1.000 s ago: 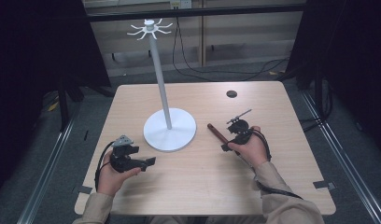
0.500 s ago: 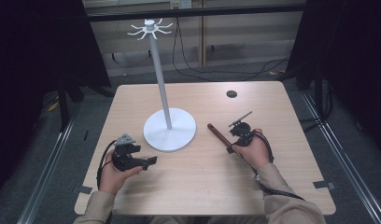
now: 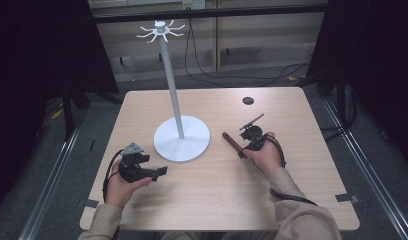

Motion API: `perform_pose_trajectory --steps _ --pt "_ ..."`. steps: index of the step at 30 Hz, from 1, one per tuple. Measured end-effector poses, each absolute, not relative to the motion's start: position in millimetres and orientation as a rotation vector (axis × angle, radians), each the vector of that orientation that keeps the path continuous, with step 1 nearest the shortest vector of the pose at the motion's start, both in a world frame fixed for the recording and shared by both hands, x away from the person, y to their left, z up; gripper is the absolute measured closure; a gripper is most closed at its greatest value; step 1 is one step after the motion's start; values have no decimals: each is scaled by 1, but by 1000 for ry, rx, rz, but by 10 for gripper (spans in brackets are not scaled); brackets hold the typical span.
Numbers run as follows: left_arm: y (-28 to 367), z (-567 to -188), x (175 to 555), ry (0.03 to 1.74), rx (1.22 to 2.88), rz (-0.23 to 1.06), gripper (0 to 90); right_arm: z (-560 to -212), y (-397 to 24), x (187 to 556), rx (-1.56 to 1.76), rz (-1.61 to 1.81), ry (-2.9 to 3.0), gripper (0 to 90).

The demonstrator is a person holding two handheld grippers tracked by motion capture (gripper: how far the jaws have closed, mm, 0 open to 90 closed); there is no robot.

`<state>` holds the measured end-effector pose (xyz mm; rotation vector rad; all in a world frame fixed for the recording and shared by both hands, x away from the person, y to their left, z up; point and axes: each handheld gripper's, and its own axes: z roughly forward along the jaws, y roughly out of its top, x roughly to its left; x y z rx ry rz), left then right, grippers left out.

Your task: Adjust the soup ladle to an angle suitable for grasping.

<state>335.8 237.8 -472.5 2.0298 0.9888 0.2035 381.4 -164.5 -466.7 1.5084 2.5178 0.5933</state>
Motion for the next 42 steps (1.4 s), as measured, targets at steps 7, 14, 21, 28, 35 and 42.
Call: perform_pose_trajectory --steps 7,14,21,28,35,42 --pt "242 -473 336 1000 2023 207 68 -474 -155 393 1509 550 2519 561" --pt "246 -472 335 1008 2023 218 69 -479 -147 401 1478 547 2505 582" --pt "246 -472 336 1017 2008 217 69 -479 -141 410 1479 535 2498 638" --pt "244 -471 335 1017 2004 216 71 -478 -143 409 1525 561 2479 745" --pt "240 -469 336 997 2013 211 71 -448 -160 394 1510 814 2346 746" --pt "227 -466 334 962 2014 200 71 -407 -187 369 1445 1142 2171 748"
